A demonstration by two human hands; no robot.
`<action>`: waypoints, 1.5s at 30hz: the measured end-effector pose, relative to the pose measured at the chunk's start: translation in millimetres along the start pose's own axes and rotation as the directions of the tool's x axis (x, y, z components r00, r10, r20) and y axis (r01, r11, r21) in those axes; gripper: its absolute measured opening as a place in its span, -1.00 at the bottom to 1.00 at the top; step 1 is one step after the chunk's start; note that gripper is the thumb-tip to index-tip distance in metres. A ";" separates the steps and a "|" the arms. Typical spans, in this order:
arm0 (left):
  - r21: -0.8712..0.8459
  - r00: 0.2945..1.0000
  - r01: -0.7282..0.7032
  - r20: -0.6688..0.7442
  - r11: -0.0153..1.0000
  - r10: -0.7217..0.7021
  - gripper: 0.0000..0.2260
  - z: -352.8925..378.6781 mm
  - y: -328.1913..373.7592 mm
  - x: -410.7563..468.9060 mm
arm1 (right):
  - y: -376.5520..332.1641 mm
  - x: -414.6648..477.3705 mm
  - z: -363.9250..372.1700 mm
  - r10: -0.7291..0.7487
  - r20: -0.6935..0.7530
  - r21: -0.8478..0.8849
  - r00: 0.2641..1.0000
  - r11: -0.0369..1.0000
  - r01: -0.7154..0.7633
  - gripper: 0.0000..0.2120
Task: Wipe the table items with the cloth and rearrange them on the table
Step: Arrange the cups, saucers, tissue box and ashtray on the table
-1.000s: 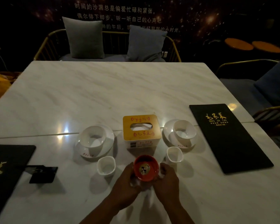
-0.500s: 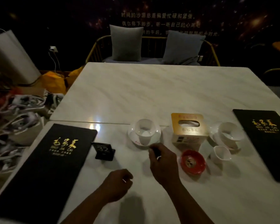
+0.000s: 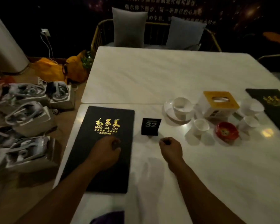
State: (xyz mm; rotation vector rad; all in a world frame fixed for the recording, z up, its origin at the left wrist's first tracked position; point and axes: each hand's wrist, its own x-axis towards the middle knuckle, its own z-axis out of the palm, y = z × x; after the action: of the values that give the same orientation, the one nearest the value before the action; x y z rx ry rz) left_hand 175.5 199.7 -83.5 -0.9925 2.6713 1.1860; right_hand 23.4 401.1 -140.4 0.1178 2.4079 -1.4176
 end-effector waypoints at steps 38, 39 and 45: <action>-0.067 0.715 -0.503 0.528 0.862 0.458 -0.43 -61.2 -1.8 170.1 | -67.1 -60.7 124.2 0.231 -0.472 -0.017 0.851 0.962 -0.271 -0.62; -0.066 0.706 -0.522 0.527 0.851 0.474 -0.43 -57.8 2.2 171.0 | -67.3 -58.0 125.8 0.225 -0.473 -0.031 0.852 0.962 -0.272 -0.59; -0.025 0.647 -0.637 0.527 0.770 0.552 -0.46 -32.9 25.9 184.4 | -63.8 -34.1 134.5 0.174 -0.493 -0.102 0.852 0.962 -0.255 -0.45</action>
State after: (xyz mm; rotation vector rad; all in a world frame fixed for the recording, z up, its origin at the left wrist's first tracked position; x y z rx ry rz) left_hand 21.1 91.5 -97.9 0.2779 2.6176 1.0617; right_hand 73.5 256.9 -135.4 0.7607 2.7783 -1.1833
